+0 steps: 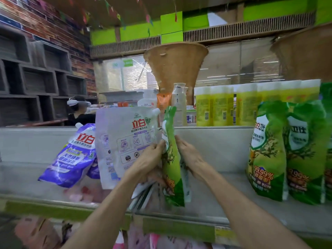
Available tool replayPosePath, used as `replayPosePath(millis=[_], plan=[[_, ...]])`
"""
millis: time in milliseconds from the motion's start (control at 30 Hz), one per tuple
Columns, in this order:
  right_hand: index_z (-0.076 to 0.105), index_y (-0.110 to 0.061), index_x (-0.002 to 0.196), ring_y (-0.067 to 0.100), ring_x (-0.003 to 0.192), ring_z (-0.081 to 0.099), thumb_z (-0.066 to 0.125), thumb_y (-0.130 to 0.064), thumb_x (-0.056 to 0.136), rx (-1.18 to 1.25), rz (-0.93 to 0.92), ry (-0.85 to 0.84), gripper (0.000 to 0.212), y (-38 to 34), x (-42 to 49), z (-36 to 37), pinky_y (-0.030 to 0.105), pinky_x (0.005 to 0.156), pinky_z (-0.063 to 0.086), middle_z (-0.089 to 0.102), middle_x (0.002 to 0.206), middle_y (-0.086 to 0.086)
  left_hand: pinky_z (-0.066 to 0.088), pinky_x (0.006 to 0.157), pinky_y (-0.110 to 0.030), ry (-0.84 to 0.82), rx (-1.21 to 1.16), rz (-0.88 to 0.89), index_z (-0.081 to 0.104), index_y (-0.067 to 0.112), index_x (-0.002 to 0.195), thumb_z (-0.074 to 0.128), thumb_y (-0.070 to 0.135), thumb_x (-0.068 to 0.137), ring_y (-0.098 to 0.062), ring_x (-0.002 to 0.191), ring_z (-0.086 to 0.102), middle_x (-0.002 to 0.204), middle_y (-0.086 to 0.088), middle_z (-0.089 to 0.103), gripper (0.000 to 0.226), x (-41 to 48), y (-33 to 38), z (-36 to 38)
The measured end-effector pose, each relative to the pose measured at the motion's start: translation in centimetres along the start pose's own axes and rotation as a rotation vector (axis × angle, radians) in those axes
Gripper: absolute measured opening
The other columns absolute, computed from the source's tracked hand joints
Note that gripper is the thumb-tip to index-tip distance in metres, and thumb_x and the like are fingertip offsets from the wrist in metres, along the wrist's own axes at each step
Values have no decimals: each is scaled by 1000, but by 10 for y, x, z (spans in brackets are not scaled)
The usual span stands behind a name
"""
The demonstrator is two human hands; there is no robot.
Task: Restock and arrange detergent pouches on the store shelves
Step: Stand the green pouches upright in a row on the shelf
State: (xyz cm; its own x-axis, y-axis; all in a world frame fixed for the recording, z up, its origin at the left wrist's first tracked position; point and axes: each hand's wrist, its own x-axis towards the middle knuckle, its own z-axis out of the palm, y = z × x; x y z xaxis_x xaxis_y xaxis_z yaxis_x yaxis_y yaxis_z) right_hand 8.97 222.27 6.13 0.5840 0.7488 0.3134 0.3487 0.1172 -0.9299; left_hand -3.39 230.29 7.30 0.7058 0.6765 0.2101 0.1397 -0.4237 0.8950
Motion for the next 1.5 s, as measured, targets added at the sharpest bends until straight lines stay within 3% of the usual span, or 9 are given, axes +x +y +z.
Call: replayPosePath(millis=[200, 333, 433, 600, 900, 1067, 1167, 1367, 1500], plan=[[58, -15, 135, 22, 105, 64, 50, -42, 99, -26, 0, 190, 46, 10, -3, -61, 36, 93, 51, 68, 122, 6, 56, 42, -27, -69, -279, -111, 42, 16, 139, 36, 57, 99, -18, 79, 61, 131, -12, 51, 57, 9, -5, 40], [56, -25, 133, 19, 108, 64, 44, -73, 77, 13, 65, 104, 74, 16, -37, -104, 48, 88, 57, 64, 125, 0, 58, 74, -37, -101, -202, -52, 59, 18, 115, 23, 61, 100, -24, 91, 66, 114, -10, 66, 58, 35, -24, 63], [46, -33, 137, 20, 120, 59, 58, -64, 71, 13, 49, -61, 74, 18, -60, -124, 58, 96, 52, 51, 141, 0, 54, 68, -26, -124, -346, -92, 70, 5, 96, 26, 64, 97, -11, 70, 70, 85, -21, 72, 73, 56, -33, 75], [18, -33, 155, 16, 132, 47, 80, -53, 72, -360, 18, -249, 106, 23, -73, -112, 30, 101, 48, 36, 150, -5, 58, 80, -40, -178, -471, -4, 74, 16, 108, 41, 45, 101, -30, 91, 74, 113, -19, 73, 44, 75, -38, 82], [59, -32, 129, 11, 118, 61, 87, -32, 69, -170, 23, -160, 67, 43, -50, -113, 40, 101, 52, 69, 125, -7, 55, 59, -29, 76, -404, -29, 79, 26, 73, 41, 80, 82, -19, 67, 73, 70, 1, 78, 67, 62, -48, 61], [62, -21, 120, 30, 123, 59, 62, -3, 93, 180, 67, 14, 33, 55, -37, -133, 58, 105, 46, 65, 132, 9, 51, 43, -21, 69, -288, -2, 68, 23, 76, 38, 83, 74, -13, 56, 72, 59, 7, 74, 67, 43, -49, 51], [63, -17, 120, 32, 123, 58, 63, -16, 92, 337, 84, 40, 28, 57, -32, -129, 58, 105, 44, 66, 130, 12, 52, 59, -28, 57, -233, 17, 65, 25, 78, 36, 84, 72, -21, 76, 69, 75, 3, 73, 66, 34, -51, 49], [70, -16, 108, 21, 99, 73, 73, -49, 73, 217, 2, 172, 48, 39, -24, -116, 48, 93, 56, 78, 104, 1, 52, 51, -31, 93, -151, 1, 53, 9, 68, 35, 82, 80, -21, 48, 61, 50, -4, 63, 76, 24, -48, 48], [77, -17, 88, 19, 88, 75, 73, -50, 74, 68, -127, 222, 36, 34, -34, -121, 40, 79, 61, 80, 91, 0, 62, 58, -43, 62, -265, -54, 60, 4, 100, 40, 65, 93, -30, 67, 71, 72, -14, 71, 65, 27, -33, 65]])
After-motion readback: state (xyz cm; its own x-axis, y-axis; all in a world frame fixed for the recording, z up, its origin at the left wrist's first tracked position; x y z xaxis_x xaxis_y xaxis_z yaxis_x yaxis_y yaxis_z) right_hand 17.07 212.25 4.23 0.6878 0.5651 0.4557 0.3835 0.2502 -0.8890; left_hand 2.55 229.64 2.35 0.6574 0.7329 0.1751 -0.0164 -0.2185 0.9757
